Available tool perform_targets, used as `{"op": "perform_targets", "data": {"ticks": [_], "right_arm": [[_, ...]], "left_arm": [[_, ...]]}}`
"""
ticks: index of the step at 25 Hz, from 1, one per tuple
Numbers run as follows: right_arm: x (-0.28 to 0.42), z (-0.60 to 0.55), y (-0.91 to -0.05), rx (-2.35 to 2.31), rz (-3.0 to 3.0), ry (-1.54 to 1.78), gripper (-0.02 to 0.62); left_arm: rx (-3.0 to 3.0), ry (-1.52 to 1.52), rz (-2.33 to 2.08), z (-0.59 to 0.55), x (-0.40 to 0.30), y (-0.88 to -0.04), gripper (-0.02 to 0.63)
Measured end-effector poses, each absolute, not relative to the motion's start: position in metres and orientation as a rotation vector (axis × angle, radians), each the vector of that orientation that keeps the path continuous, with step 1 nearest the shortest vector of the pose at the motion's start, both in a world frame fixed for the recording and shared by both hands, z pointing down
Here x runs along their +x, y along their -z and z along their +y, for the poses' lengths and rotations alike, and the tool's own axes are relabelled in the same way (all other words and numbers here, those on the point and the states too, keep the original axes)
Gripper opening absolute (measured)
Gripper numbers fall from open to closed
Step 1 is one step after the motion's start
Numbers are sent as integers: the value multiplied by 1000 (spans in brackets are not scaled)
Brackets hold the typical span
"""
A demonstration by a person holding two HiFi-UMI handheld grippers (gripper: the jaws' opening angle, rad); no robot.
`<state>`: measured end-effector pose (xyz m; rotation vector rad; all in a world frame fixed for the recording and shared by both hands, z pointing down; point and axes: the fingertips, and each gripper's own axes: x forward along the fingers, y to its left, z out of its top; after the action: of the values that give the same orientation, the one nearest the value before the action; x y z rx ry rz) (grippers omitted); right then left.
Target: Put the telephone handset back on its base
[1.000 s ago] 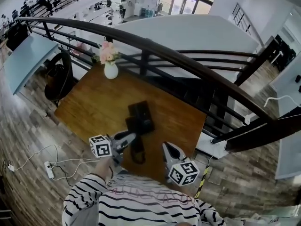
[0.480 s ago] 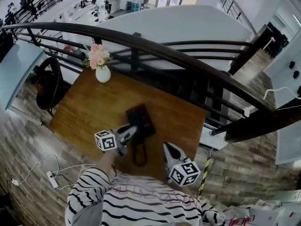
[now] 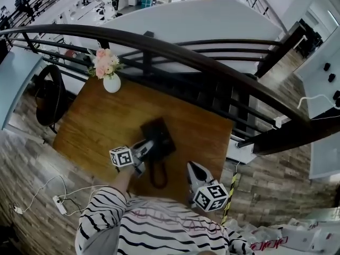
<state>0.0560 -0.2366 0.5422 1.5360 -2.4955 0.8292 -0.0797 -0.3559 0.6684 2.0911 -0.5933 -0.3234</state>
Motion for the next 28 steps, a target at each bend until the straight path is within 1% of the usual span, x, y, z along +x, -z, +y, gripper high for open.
{"op": "perform_targets", "data": {"ticks": [28], "right_arm": [[47,-252,-552,1479,-2492,-851,2]], "left_arm": [[1917,398,-604,-373,-87,-709,75]]}}
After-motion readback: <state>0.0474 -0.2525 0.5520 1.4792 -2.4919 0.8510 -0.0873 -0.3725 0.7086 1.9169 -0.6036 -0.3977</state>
